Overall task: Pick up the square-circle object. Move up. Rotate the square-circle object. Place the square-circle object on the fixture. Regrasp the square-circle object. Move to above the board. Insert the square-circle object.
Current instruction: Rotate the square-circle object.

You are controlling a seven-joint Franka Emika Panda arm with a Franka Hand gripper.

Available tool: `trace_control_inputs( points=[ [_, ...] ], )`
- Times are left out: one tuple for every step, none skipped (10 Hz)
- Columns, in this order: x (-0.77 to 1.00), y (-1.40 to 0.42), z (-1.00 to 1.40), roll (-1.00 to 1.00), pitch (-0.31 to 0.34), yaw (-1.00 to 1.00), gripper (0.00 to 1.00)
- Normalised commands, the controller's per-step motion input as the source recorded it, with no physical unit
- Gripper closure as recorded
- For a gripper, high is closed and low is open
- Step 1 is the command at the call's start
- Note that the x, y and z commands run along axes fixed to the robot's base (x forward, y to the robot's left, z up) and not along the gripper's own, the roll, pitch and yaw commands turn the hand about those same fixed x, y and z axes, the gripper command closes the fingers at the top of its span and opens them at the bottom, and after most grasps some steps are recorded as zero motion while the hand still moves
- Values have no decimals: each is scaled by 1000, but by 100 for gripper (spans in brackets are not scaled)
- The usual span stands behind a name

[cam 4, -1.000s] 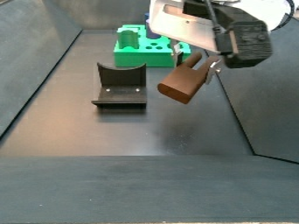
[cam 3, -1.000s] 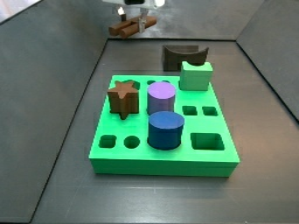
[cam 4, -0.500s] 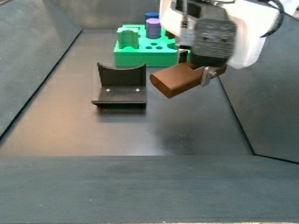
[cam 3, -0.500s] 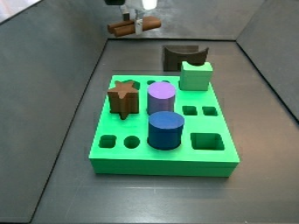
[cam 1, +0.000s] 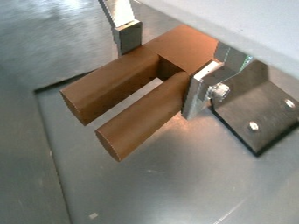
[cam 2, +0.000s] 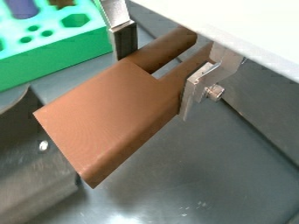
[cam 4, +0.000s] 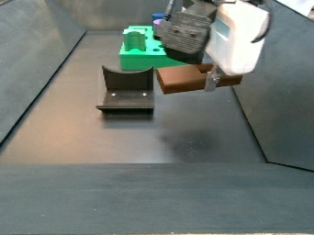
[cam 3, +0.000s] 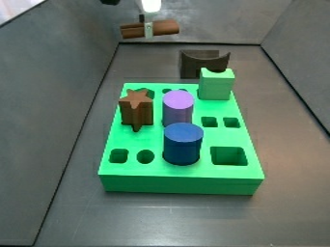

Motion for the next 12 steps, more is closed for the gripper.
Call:
trace_control_inputs(
  points=[
    [33, 19, -22, -5, -8, -1000, 100],
    [33, 19, -22, -5, -9, -1000, 100],
    [33, 19, -22, -5, -9, -1000, 100],
    [33, 19, -22, -5, -10, -1000, 100],
    [33, 19, -22, -6, -10, -1000, 100],
    [33, 19, -22, -6, -11, -1000, 100],
    [33, 19, -22, -6, -11, -1000, 100],
    [32, 20, -22, -7, -12, -1000, 100],
    [32, 20, -22, -7, -12, -1000, 100],
    [32, 20, -22, -8, -13, -1000, 100],
    [32, 20, -22, -8, -14, -1000, 100],
    [32, 20, -22, -9, -15, -1000, 100]
  ],
)
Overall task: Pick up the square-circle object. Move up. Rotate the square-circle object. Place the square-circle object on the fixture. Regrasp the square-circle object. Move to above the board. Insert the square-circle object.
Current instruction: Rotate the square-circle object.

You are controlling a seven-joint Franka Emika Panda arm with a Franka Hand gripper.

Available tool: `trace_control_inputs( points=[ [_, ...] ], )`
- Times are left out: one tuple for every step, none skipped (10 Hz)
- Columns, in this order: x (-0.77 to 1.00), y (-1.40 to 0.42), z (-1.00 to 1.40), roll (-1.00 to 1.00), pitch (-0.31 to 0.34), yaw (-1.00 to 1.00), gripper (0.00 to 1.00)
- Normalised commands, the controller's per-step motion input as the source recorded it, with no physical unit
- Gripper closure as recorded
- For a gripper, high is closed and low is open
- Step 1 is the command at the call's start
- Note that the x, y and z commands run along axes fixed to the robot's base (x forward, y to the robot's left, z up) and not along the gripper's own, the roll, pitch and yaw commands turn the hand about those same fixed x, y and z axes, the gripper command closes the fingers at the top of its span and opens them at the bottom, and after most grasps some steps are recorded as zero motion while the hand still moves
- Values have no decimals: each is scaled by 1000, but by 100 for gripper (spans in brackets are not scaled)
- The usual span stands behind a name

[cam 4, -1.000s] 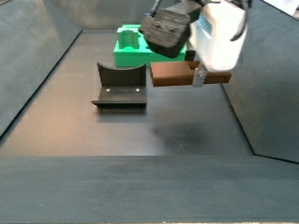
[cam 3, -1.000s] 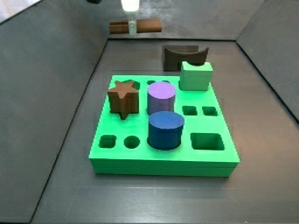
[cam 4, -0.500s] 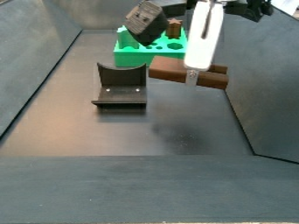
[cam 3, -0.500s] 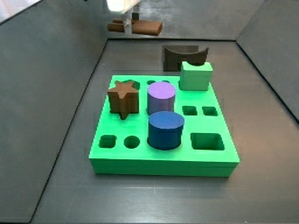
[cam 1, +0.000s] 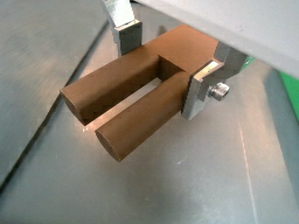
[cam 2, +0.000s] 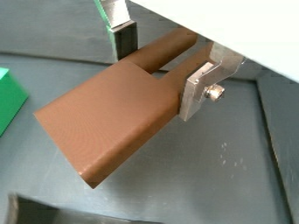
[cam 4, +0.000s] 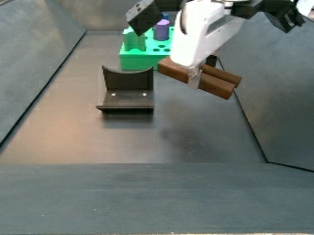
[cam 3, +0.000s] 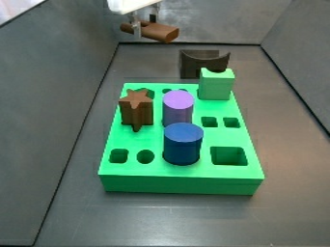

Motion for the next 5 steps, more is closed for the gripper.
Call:
trace_control_inputs(
  points=[
    [31, 20, -23, -9, -16, -1000, 100],
    [31, 20, -23, -10, -17, -1000, 100],
    [31, 20, -23, -11, -19, -1000, 100],
    [31, 20, -23, -12, -21, -1000, 100],
    [31, 20, -23, -13, -23, -1000, 100]
  ],
)
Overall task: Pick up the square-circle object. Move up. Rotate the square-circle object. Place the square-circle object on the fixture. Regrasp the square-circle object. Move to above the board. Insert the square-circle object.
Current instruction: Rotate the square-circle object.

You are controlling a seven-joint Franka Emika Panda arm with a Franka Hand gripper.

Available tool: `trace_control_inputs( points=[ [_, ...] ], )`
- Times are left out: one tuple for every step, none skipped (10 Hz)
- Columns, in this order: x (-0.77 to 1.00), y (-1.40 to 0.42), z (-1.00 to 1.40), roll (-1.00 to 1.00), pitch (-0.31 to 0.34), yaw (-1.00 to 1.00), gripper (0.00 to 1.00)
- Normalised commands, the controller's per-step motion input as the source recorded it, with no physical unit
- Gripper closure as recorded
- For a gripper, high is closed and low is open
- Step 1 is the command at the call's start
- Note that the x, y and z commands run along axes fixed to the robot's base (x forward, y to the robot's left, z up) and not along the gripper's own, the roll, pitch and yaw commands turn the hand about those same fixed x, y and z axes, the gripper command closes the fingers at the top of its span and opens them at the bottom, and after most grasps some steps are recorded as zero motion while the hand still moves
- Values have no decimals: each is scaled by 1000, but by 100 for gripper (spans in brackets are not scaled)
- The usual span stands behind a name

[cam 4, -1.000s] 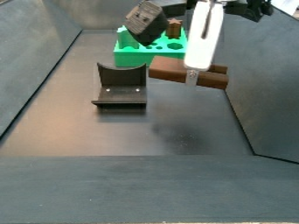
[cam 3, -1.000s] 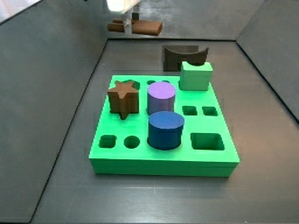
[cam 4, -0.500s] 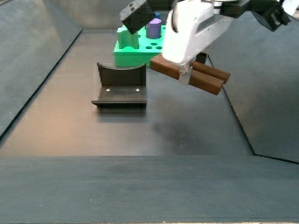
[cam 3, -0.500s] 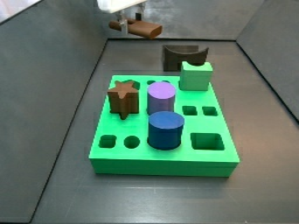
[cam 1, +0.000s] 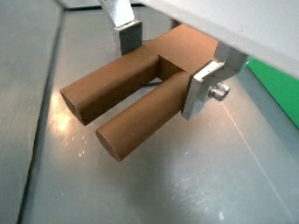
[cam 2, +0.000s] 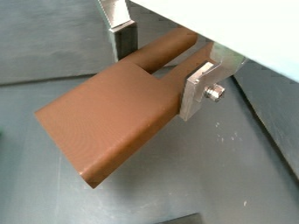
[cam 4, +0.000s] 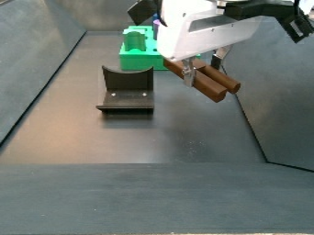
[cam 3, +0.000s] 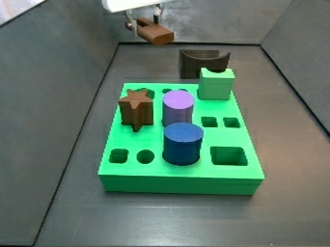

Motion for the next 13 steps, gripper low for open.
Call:
trace_control_inputs(
  points=[
    [30, 20, -23, -15, -26, -1000, 100],
    [30, 20, -23, -17, -29, -1000, 100],
    [30, 20, -23, -20, -32, -1000, 100],
    [29, 20, -24, -24, -39, -1000, 100],
    [29, 21, -24, -29, -47, -1000, 100],
    [28, 20, -24, -36, -57, -906, 100],
    [27, 20, -25, -36, -56, -665, 100],
    [26, 20, -25, -37, -54, -394, 100],
    [25, 19, -26, -37, -53, -300, 100],
    [0, 0, -1000, 0, 0, 0, 100],
    [5, 0, -1000, 0, -5, 45, 100],
    [20, 0, -1000, -14, -27, 49, 100],
    [28, 2, -1000, -39, -34, 38, 100]
  ],
)
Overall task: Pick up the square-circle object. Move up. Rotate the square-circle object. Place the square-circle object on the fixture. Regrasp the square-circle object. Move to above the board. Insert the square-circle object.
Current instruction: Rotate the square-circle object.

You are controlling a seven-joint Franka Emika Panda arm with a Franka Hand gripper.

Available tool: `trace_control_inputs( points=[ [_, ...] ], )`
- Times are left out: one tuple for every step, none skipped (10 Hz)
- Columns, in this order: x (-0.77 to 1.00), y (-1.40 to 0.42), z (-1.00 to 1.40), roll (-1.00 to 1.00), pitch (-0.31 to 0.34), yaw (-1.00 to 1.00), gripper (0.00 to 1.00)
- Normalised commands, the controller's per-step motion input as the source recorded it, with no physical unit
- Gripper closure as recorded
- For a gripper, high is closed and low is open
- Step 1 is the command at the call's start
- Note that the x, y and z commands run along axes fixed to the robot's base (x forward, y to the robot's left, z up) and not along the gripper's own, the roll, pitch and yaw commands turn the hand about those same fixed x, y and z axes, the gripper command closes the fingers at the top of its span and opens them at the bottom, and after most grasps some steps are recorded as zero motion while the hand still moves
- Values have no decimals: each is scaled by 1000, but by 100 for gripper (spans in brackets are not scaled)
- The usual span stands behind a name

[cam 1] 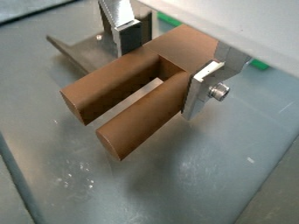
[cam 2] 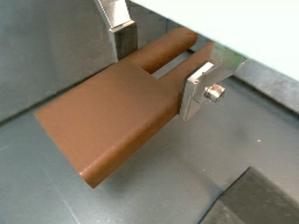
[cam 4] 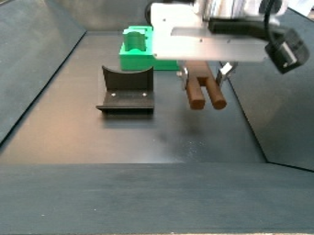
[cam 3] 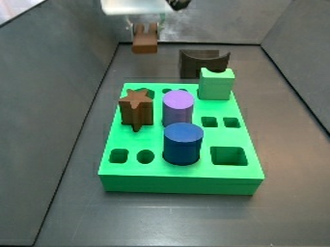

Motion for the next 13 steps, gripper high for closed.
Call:
trace_control_inputs(
  points=[
    [35, 5, -1000, -54, -38, 31, 100],
    [47, 8, -970, -81, -43, 20, 100],
    [52, 7, -852, -99, -49, 16, 100],
    [47, 9, -708, -121, -59, 14, 100],
    [42, 12, -608, -135, -70, 13, 100],
    [39, 12, -486, -153, -81, 15, 100],
    [40, 13, -399, -164, -90, 15, 100],
    [36, 15, -321, -174, -95, 16, 100],
    [35, 20, -243, -181, -104, 17, 100],
    [0, 0, 0, 0, 0, 0, 0],
    [0, 0, 1000, 0, 0, 0, 0],
    [-6, 0, 1000, 0, 11, -1, 0],
    [-15, 2, 1000, 13, 44, -8, 0]
  ],
)
